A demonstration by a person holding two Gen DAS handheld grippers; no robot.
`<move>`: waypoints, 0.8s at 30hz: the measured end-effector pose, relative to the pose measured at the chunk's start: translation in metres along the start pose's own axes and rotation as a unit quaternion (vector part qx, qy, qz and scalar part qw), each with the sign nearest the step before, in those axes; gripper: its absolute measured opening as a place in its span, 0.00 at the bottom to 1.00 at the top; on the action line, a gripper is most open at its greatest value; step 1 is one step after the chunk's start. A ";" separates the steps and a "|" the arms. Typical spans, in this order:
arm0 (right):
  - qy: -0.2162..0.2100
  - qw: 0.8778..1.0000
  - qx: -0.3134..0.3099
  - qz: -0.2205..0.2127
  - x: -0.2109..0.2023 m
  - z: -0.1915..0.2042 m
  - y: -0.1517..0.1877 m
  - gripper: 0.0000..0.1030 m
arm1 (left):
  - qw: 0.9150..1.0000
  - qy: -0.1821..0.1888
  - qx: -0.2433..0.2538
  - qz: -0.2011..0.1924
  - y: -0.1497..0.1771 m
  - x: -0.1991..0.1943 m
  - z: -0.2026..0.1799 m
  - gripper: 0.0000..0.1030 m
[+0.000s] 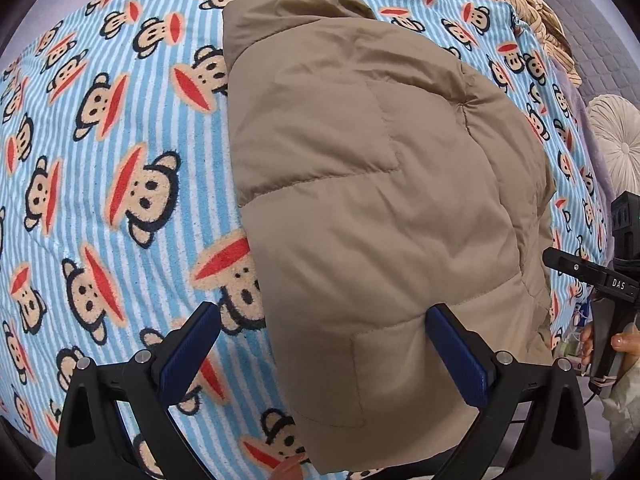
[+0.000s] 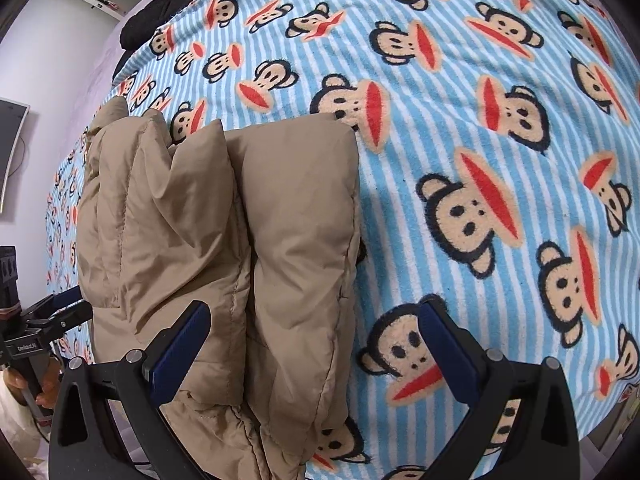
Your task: Fold large clothes
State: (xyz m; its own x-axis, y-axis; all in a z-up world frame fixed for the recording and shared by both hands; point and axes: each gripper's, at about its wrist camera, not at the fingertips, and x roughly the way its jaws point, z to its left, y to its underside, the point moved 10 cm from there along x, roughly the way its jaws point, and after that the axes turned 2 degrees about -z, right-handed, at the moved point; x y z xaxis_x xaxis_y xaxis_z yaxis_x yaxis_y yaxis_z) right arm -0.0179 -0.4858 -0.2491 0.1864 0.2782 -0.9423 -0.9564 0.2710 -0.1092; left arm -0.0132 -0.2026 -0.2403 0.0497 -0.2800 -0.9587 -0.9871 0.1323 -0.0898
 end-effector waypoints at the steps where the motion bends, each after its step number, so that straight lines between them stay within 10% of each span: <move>1: -0.014 1.000 0.002 0.008 0.003 0.001 0.001 1.00 | 1.000 0.005 -0.002 0.002 0.000 0.001 -0.001 1.00; 24: -0.251 0.964 0.061 0.067 0.046 0.051 -0.003 1.00 | 0.991 0.123 -0.049 0.029 -0.018 0.032 -0.005 1.00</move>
State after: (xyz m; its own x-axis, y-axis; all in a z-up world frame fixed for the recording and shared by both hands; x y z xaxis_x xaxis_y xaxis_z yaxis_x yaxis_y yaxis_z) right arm 0.0051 -0.4269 -0.2757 0.1768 0.7209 -0.6701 -0.9519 0.2983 0.0699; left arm 0.0053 -0.2187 -0.2681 -0.0350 -0.4986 -0.8661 -0.9978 0.0660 0.0023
